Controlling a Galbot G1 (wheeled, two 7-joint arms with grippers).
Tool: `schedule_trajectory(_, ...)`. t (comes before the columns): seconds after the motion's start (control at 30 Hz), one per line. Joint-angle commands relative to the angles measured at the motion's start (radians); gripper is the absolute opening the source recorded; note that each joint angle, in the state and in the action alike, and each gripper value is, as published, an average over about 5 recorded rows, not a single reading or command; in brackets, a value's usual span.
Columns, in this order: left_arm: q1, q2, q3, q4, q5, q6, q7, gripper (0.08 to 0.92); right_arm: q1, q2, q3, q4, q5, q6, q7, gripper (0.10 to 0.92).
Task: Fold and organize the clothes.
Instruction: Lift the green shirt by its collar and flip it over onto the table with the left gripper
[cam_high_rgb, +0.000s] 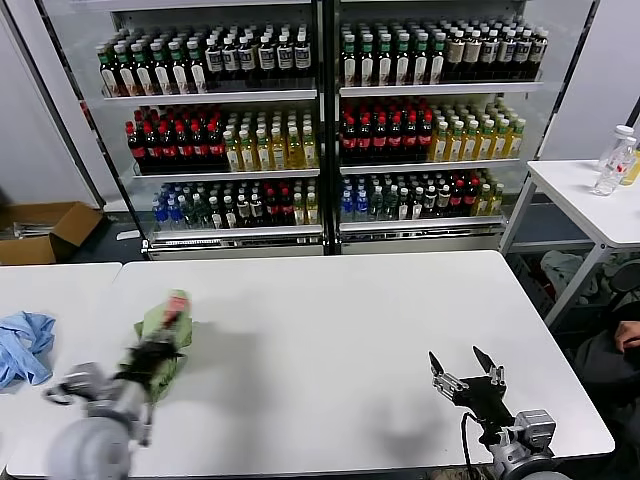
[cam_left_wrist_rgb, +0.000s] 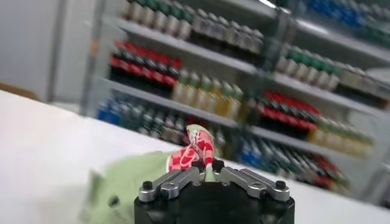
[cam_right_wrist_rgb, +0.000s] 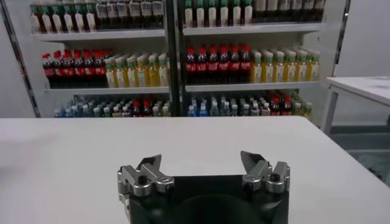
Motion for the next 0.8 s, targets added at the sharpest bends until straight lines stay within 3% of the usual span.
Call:
schedule_trajectory(0.03, -0.235, -0.234, 0.517, 0.087, 0.014, 0.032, -0.154, 0.109, -0.006, -0.011, 0.034, 0.035, 0.008, 0.001, -0.002, 0.823)
schedule_trajectory(0.23, -0.300, -0.304, 0.570, 0.324, 0.283, -0.031, -0.120, 0.109, 0.001, -0.034, 0.054, 0.038, 0.037, 0.004, -0.005, 0.823)
schedule_trajectory(0.33, -0.295, -0.303, 0.574, 0.366, 0.428, -0.093, -0.066, 0.110, 0.026, -0.044, 0.039, 0.032, 0.047, 0.002, -0.005, 0.823)
schedule_trajectory(0.43, -0.253, -0.273, 0.580, 0.303, 0.486, -0.144, -0.014, 0.149, 0.061, -0.050, 0.001, 0.020, 0.058, 0.002, -0.003, 0.823)
schedule_trajectory(0.6, -0.136, -0.219, 0.544, 0.098, 0.435, -0.172, 0.017, 0.288, 0.176, -0.037, -0.153, -0.025, 0.066, -0.005, 0.008, 0.823)
schedule_trajectory(0.8, 0.017, -0.162, 0.337, -0.024, 0.397, -0.247, 0.005, 0.470, 0.436, 0.063, -0.430, -0.200, 0.099, -0.054, 0.067, 0.823)
